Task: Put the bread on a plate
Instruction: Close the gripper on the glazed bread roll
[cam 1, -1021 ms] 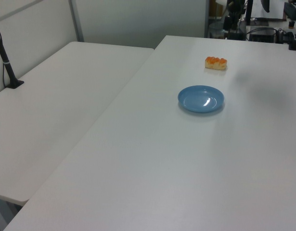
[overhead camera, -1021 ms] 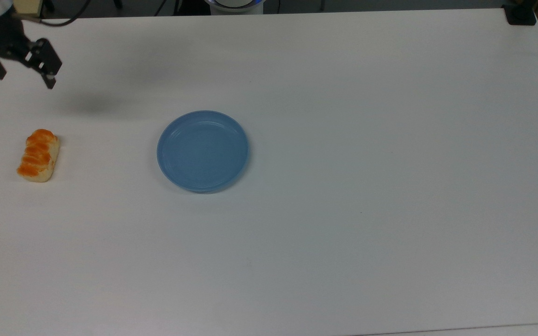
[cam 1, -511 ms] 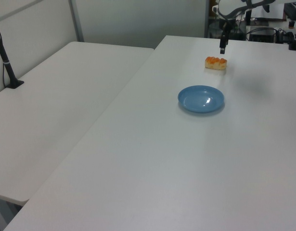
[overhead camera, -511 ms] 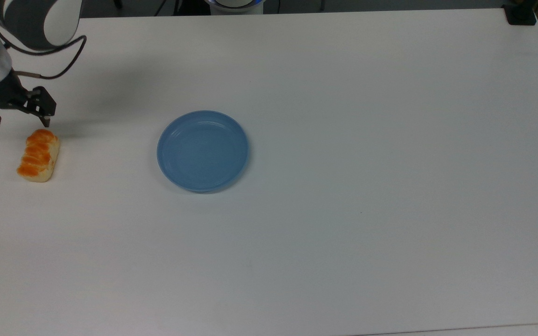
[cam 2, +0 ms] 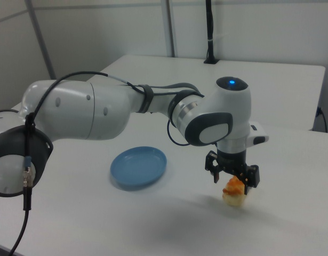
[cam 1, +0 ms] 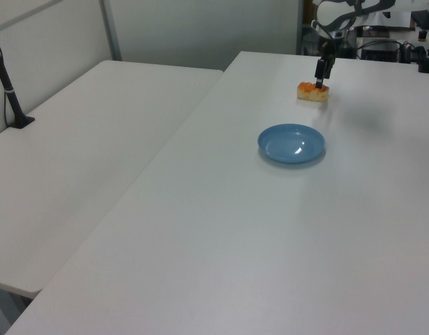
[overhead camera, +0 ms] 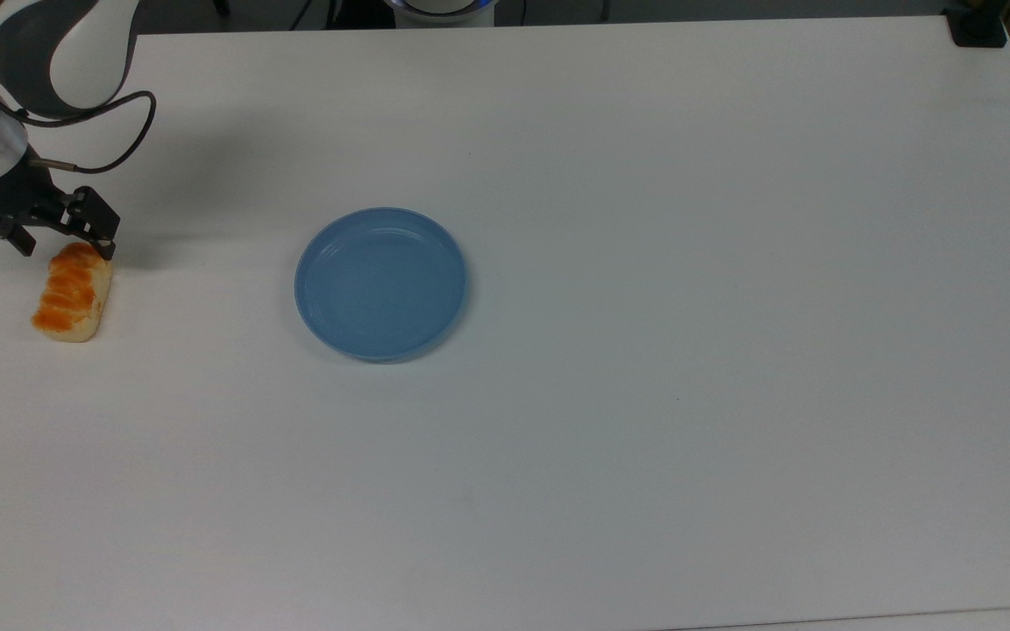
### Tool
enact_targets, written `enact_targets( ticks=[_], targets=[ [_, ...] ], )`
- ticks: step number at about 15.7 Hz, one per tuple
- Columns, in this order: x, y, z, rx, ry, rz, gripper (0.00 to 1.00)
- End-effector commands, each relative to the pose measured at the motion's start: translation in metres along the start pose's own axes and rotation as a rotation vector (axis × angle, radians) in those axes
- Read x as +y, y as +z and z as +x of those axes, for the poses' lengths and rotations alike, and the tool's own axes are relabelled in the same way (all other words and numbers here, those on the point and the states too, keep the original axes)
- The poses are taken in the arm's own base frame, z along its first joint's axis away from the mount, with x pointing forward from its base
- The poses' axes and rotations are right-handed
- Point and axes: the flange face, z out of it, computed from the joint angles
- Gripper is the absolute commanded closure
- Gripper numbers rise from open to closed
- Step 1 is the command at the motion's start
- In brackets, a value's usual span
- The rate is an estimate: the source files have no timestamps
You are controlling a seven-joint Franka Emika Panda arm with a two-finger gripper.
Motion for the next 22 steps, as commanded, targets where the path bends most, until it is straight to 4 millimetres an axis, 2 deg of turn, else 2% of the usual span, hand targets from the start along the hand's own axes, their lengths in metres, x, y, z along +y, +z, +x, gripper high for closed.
enact_targets(
  ticks=[1, 6, 9, 12, 13, 14, 16, 18, 22],
  targets=[
    [0.004, 0.009, 0.006, 0.042, 0.056, -0.008, 0.0],
    [0.003, 0.026, 0.007, 0.061, 0.118, -0.006, 0.0],
    [-0.005, 0.037, 0.011, 0.079, 0.147, 0.006, 0.02],
    [-0.005, 0.037, 0.011, 0.083, 0.169, 0.01, 0.44],
    [-0.006, 0.035, 0.011, 0.085, 0.17, 0.011, 0.46],
    [-0.006, 0.033, 0.011, 0.087, 0.169, 0.011, 0.54],
    [-0.006, 0.021, 0.012, 0.098, 0.163, 0.007, 0.55],
    [-0.014, -0.001, 0.013, 0.103, 0.152, 0.02, 0.55],
    [-0.06, -0.06, 0.015, 0.08, 0.086, 0.101, 0.53]
  ],
)
